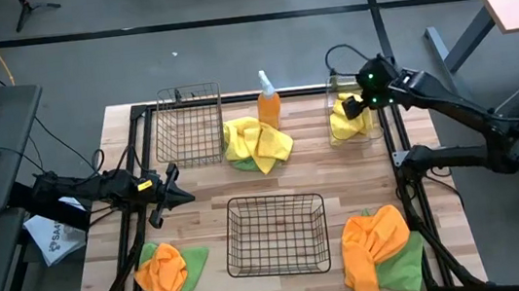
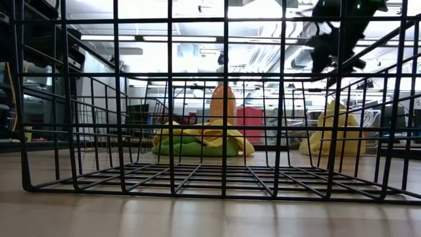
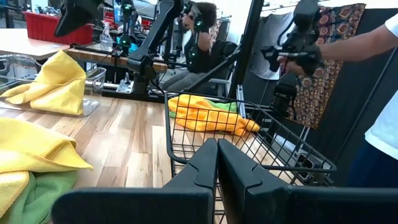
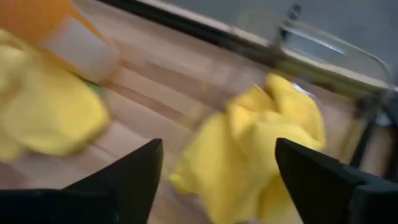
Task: Sort microfiber towel by color & place in baskets
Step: Put the bottom yellow microfiber towel into the transparent bin, then put the yellow microfiber towel into the transparent bin
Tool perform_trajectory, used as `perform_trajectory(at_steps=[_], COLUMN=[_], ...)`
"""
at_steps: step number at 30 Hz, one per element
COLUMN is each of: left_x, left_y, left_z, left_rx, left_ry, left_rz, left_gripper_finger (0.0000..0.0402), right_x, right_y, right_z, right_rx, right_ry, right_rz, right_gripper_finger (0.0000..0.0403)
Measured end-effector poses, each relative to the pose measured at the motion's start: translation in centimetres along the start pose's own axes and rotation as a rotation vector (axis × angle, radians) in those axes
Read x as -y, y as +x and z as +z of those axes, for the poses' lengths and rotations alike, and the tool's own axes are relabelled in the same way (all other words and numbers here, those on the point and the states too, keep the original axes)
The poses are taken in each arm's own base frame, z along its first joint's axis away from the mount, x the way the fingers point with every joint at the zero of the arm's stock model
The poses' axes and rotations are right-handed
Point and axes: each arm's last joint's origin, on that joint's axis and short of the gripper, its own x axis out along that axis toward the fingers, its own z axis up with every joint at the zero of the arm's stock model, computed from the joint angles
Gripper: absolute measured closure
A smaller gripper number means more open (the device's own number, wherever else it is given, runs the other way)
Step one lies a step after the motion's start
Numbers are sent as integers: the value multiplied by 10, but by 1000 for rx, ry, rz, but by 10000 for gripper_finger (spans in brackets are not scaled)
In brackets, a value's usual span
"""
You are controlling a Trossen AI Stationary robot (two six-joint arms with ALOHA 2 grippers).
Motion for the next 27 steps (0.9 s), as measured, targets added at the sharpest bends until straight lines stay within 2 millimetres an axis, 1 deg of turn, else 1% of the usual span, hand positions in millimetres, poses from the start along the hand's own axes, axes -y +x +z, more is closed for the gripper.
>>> perform_trajectory(at_steps=[2,4,6,8,12,14,16,19,21,24,27], left_x=[0,0,0,0,0,0,0,0,0,0,0], left_y=[0,0,0,0,0,0,0,0,0,0,0], left_z=[0,0,0,0,0,0,0,0,0,0,0], left_rx=[0,0,0,0,0,0,0,0,0,0,0], left_ry=[0,0,0,0,0,0,0,0,0,0,0], left_rz=[0,0,0,0,0,0,0,0,0,-1,0], left_gripper_finger=[401,401,401,401,401,401,401,401,401,401,401], right_x=[-4,-7,-10,-18,-49,-68,-87,-117,-134,-152,-165], right_y=[-4,-4,1,10,23,29,35,48,59,79,104], right_z=[2,0,-6,-14,-26,-33,-38,-47,-50,-52,-51], right_rx=[13,2,-35,-94,-122,-95,-70,-35,-16,0,14], right_ry=[12,15,40,72,108,127,127,105,60,-23,-45], right_rz=[24,35,64,162,471,558,598,603,564,464,352], right_gripper_finger=[77,71,69,69,69,69,69,69,69,69,69])
